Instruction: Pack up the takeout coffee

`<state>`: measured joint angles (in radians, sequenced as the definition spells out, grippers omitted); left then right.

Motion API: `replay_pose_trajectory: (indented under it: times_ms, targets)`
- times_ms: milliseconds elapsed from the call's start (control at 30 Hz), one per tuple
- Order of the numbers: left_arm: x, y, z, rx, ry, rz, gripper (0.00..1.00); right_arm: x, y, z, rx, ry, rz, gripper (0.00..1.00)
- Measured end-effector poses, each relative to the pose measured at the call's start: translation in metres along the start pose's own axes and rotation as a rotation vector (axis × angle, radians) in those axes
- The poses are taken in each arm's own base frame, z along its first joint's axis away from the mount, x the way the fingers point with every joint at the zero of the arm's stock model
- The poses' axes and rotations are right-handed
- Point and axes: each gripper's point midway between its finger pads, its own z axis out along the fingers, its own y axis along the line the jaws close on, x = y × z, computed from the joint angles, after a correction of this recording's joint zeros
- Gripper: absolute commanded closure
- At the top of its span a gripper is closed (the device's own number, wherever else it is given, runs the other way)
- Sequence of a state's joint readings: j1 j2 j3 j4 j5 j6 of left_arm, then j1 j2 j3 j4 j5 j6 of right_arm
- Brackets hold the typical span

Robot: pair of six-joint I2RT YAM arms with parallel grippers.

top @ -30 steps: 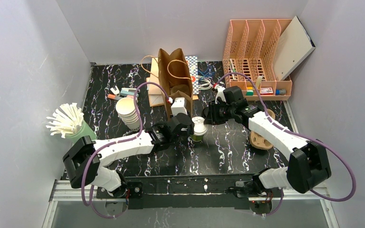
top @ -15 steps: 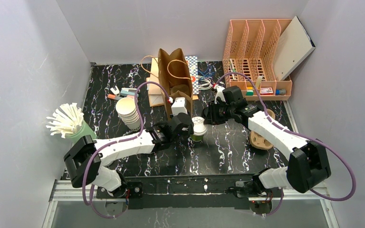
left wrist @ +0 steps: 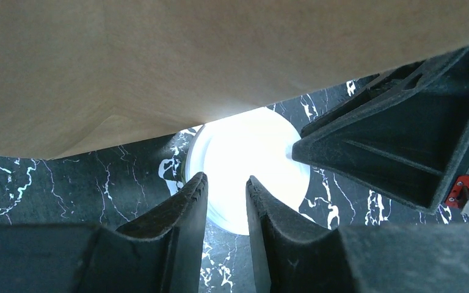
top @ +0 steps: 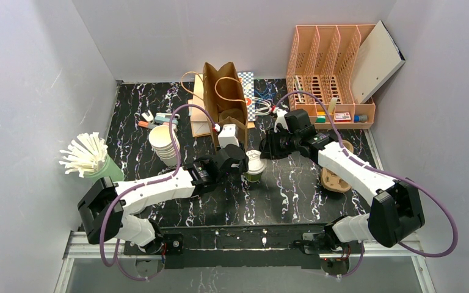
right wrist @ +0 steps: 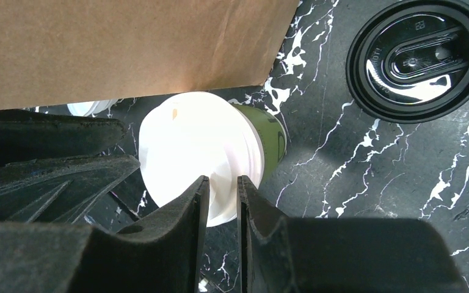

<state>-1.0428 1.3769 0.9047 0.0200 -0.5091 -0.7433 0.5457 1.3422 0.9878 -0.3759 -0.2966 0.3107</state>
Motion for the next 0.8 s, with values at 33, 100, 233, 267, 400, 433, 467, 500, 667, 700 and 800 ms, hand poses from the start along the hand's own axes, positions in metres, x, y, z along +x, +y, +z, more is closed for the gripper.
replay_pose_trajectory:
  times_ms: [33,100,233,267,400,433,467,500,667,700,800]
  targets:
    - [0.0005,0.0002,0.0000,-0.001,0.002,0.001,0.73,0.0002,-0.0003,0.0004,0.001,0.001,0.001,0.68]
    - [0.0005,0.0003,0.0000,-0.001,0.002,0.001,0.72,-0.0004,-0.0012,0.0005,0.007,-0.001,0.000,0.68]
    - [0.0006,0.0002,0.0000,0.000,0.003,0.001,0.72,-0.0010,-0.0027,0.0005,0.015,-0.004,0.000,0.68]
    - [0.0007,0.0003,0.0000,0.000,0.003,0.002,0.72,-0.0011,-0.0031,0.0006,0.017,-0.004,0.000,0.68]
    - [0.0012,-0.0003,0.0004,0.002,0.006,0.005,0.72,-0.0014,-0.0040,0.0006,0.022,-0.006,0.000,0.66]
    - [0.0011,-0.0009,0.0006,0.003,0.006,0.006,0.72,-0.0014,-0.0042,0.0006,0.024,-0.006,0.001,0.62]
    - [0.0010,-0.0017,0.0009,0.004,0.007,0.006,0.72,-0.0014,-0.0042,0.0005,0.024,-0.006,0.000,0.59]
    - [0.0010,-0.0023,0.0012,0.006,0.008,0.007,0.72,-0.0016,-0.0041,0.0004,0.023,-0.007,0.000,0.58]
    - [0.0017,-0.0031,0.0012,0.011,0.012,0.011,0.72,-0.0022,-0.0033,-0.0012,0.023,-0.008,-0.001,0.57]
    - [0.0017,-0.0032,0.0011,0.011,0.013,0.012,0.72,-0.0016,-0.0034,-0.0016,0.024,-0.006,0.000,0.57]
    - [0.0020,-0.0033,0.0011,0.012,0.014,0.013,0.72,-0.0007,-0.0030,-0.0033,0.026,0.000,0.002,0.54]
